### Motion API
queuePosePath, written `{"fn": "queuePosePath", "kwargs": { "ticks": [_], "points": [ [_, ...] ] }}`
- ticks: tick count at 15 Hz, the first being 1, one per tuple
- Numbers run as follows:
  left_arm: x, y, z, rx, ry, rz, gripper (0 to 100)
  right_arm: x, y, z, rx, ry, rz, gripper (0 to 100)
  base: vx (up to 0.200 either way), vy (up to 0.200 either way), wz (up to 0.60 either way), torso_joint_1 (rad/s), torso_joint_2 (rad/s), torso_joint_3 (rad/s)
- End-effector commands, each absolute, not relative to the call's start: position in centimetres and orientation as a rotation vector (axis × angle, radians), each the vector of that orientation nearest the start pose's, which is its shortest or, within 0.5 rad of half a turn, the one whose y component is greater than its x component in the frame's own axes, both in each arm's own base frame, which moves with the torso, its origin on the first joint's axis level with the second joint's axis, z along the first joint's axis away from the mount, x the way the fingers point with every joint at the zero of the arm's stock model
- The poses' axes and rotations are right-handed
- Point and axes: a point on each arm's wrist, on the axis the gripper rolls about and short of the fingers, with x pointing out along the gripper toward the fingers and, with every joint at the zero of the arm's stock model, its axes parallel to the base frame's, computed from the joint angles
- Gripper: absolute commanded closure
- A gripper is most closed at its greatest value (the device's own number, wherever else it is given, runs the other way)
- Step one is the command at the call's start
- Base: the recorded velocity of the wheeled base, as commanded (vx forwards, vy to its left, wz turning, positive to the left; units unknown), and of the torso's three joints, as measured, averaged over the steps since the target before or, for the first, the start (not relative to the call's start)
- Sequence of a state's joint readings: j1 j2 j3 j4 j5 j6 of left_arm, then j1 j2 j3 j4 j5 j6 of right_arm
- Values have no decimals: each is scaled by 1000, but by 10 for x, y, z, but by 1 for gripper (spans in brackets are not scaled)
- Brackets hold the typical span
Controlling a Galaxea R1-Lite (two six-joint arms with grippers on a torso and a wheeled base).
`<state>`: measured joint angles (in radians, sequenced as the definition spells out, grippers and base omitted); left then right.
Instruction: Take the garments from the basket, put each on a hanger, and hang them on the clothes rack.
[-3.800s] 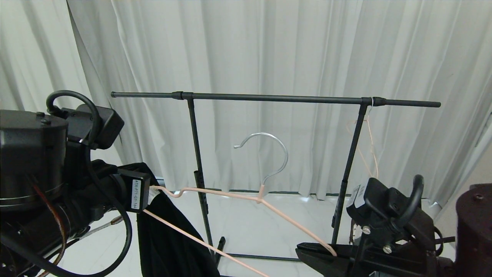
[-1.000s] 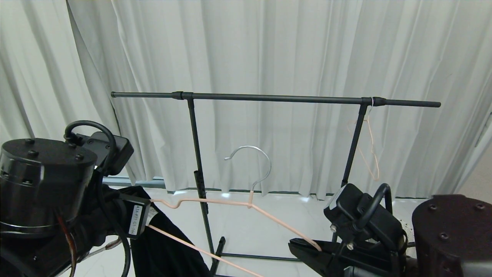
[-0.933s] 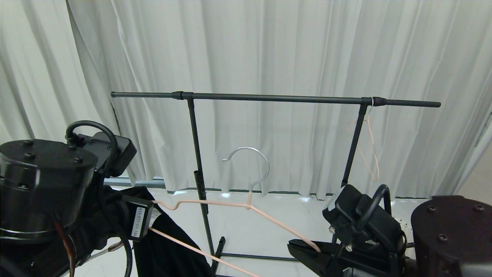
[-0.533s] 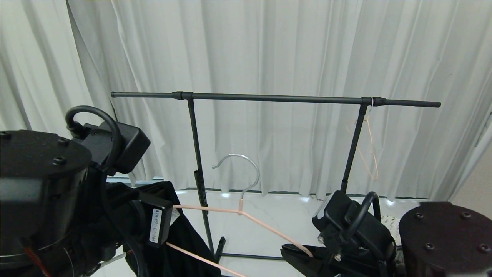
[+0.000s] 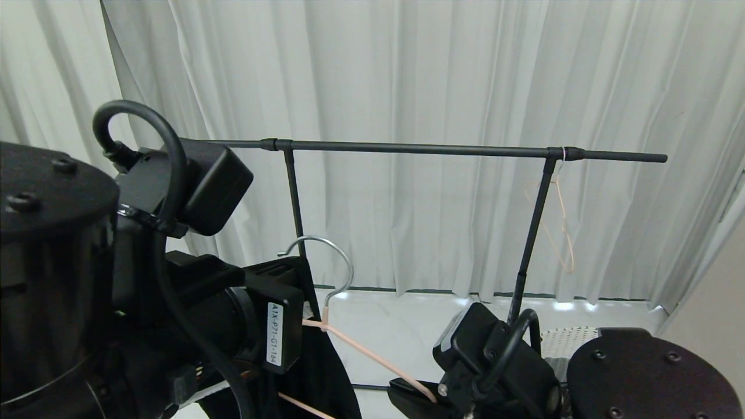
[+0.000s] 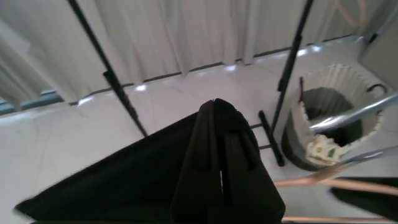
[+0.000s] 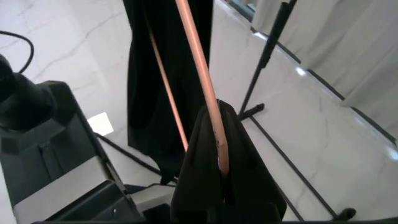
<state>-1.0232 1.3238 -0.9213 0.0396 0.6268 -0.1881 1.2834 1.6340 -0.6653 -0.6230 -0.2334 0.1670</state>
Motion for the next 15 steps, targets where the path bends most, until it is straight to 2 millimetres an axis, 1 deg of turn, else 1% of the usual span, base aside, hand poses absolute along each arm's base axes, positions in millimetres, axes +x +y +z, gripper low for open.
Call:
{"fn": "queuePosePath", "kwargs": {
  "ticks": [1, 2, 4, 6, 9, 11, 15],
  "points": [
    [113, -181, 260, 128, 314, -411, 100, 85, 274, 159, -107, 351, 984, 100, 0, 0, 0, 0, 0, 0],
    [110, -183, 260, 131, 312, -428, 100, 86, 275, 159, -101, 349, 960, 100, 0, 0, 0, 0, 0, 0],
    [108, -179, 255, 146, 321, -412, 100, 86, 271, 162, -56, 353, 911, 100, 0, 0, 0, 0, 0, 0],
    [109, -179, 252, 162, 316, -367, 100, 88, 268, 167, -17, 350, 879, 100, 0, 0, 0, 0, 0, 0],
    [109, -179, 250, 169, 315, -350, 100, 93, 264, 171, 0, 337, 859, 100, 0, 0, 0, 0, 0, 0],
    [108, -178, 250, 171, 310, -334, 100, 102, 259, 173, 11, 329, 818, 100, 0, 0, 0, 0, 0, 0],
    [100, -185, 247, 185, 311, -378, 100, 109, 255, 181, 49, 293, 795, 100, 0, 0, 0, 0, 0, 0]
  ]
}}
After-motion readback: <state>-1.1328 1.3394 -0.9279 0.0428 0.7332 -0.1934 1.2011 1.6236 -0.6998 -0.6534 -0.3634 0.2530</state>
